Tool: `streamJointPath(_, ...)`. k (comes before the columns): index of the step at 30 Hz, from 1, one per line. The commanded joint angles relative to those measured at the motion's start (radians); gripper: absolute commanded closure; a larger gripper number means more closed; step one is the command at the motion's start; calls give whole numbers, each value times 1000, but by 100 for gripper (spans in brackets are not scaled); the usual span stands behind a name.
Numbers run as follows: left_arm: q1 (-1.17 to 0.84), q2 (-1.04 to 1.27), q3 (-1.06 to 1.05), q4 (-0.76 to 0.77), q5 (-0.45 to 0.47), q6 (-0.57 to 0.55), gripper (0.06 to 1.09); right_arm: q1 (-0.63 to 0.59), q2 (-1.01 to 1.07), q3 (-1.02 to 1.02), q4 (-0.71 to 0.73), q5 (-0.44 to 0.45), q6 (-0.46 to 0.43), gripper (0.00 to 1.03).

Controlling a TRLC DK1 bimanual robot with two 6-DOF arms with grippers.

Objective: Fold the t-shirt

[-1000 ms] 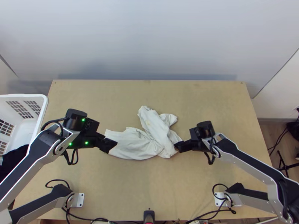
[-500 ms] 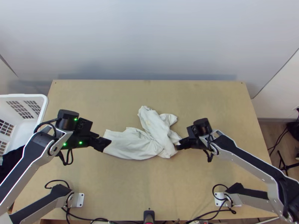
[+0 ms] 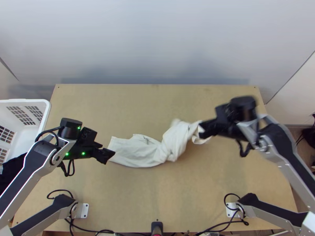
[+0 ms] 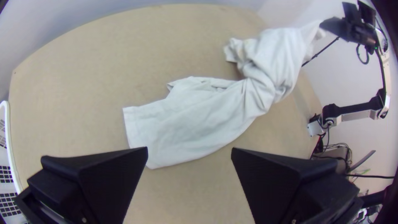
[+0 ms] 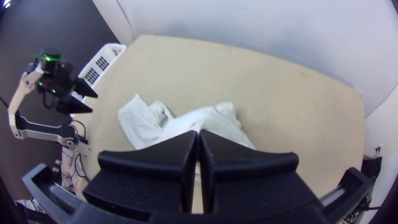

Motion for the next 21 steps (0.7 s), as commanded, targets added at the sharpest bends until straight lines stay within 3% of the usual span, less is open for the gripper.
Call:
streamJointPath(1,-6,-2,-18,-5,2,51,11,9,66,452,-90,8,3,99)
streamJointPath(5,-40,3,-49,-1,3,97,11,6,144,667,-10,31,47,99)
streamJointPath(7,-55,24,-50,7,3,101,11,11,156,693,67,89,50,99)
streamJointPath(13,-138,61,51,6,35,82,11,27,168,688,78,98,69,99)
streamJointPath(21,-169,147,250,153,18,-64,11,80,139,691,58,115,16,99)
